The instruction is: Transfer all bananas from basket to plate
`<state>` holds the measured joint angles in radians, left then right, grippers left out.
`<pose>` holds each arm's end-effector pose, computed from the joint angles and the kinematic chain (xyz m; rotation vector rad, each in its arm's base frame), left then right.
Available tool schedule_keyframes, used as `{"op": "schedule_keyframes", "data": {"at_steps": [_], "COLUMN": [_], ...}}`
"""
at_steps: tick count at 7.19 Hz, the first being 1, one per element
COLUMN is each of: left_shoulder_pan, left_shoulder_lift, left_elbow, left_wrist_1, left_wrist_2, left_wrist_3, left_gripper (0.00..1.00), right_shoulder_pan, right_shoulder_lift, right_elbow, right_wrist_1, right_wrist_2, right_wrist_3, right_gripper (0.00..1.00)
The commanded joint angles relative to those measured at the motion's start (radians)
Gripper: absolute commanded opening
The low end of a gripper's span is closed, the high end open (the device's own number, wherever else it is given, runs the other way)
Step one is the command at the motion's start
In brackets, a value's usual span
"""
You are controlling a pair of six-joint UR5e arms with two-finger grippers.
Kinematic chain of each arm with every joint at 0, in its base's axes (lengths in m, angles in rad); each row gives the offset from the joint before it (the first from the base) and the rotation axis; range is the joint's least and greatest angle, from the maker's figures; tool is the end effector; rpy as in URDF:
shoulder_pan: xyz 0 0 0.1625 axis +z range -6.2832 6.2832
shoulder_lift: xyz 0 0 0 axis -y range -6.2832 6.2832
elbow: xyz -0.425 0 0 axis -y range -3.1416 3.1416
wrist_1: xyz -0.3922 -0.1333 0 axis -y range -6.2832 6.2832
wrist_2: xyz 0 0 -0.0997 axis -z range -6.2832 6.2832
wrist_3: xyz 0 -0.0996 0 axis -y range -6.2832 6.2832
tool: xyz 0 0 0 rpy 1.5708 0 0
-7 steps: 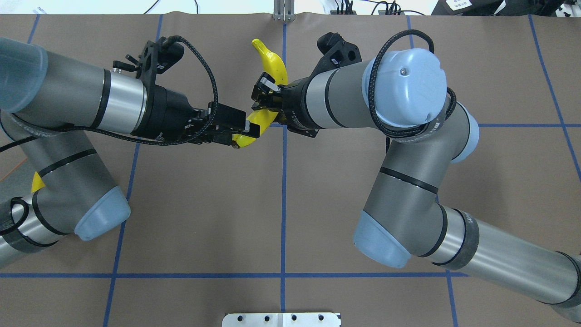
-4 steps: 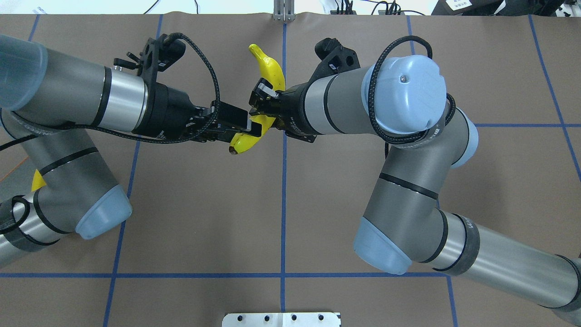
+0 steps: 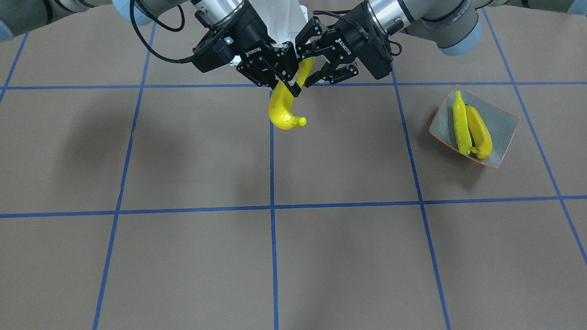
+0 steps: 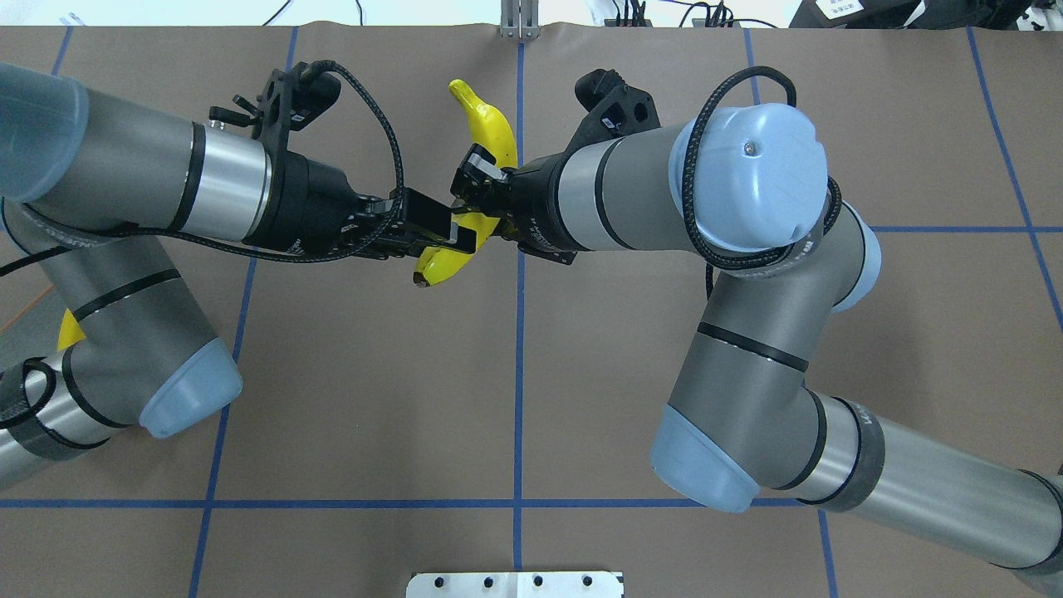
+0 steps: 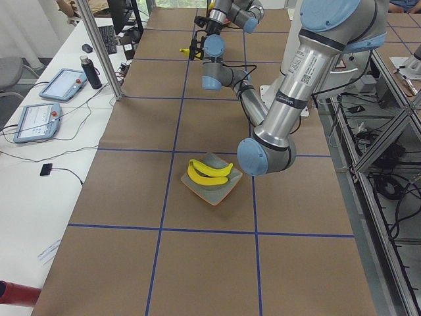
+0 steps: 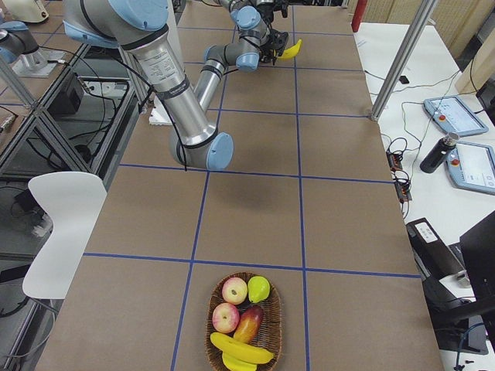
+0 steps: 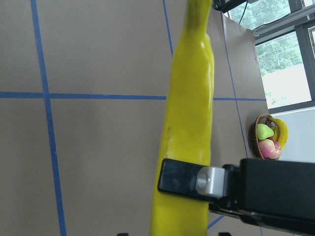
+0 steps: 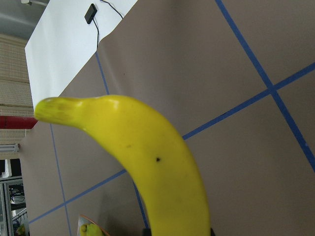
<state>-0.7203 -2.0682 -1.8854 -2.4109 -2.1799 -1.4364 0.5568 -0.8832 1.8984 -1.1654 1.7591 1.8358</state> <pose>0.3600 -0.4175 0.1454 0.2372 1.6205 0.0546 -0.4388 -0.4082 0.0738 0.0528 -1.4446 0.5430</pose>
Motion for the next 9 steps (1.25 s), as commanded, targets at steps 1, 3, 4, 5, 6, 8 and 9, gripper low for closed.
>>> {"op": "schedule_keyframes", "data": {"at_steps": [1,3,4,5,6,8,9], "left_shoulder_pan": [-0.001,-0.001,-0.004,-0.008,-0.020,-0.086,-0.115], "left_shoulder_lift": [0.002,0.008,0.014,0.025,0.080,0.286,0.403], "left_elbow": [0.000,0.002,0.003,0.002,-0.012,-0.095,-0.121], "left_wrist_1": [-0.016,-0.016,-0.014,-0.013,-0.014,-0.014,-0.014], "left_wrist_2": [0.000,0.000,0.000,0.000,0.000,0.000,0.000], "left_wrist_3": [0.004,0.002,0.004,0.005,0.005,0.005,0.005], "left_gripper": [0.00,0.00,0.00,0.00,0.00,0.00,0.00], "right_shoulder_pan": [0.000,0.000,0.026,0.076,0.131,0.216,0.251], "right_shoulder_lift": [-0.005,-0.002,-0.011,-0.016,-0.045,-0.152,-0.214], "right_elbow": [0.001,0.008,0.037,0.060,0.062,0.064,0.065], "right_wrist_1": [0.001,0.001,0.000,-0.003,-0.008,-0.013,-0.035], "right_wrist_2": [0.000,-0.042,-0.034,-0.012,0.034,0.075,0.089], "right_wrist_3": [-0.006,-0.073,-0.107,-0.112,-0.112,-0.134,-0.197], "right_gripper": [0.26,1.00,1.00,1.00,1.00,1.00,1.00]}}
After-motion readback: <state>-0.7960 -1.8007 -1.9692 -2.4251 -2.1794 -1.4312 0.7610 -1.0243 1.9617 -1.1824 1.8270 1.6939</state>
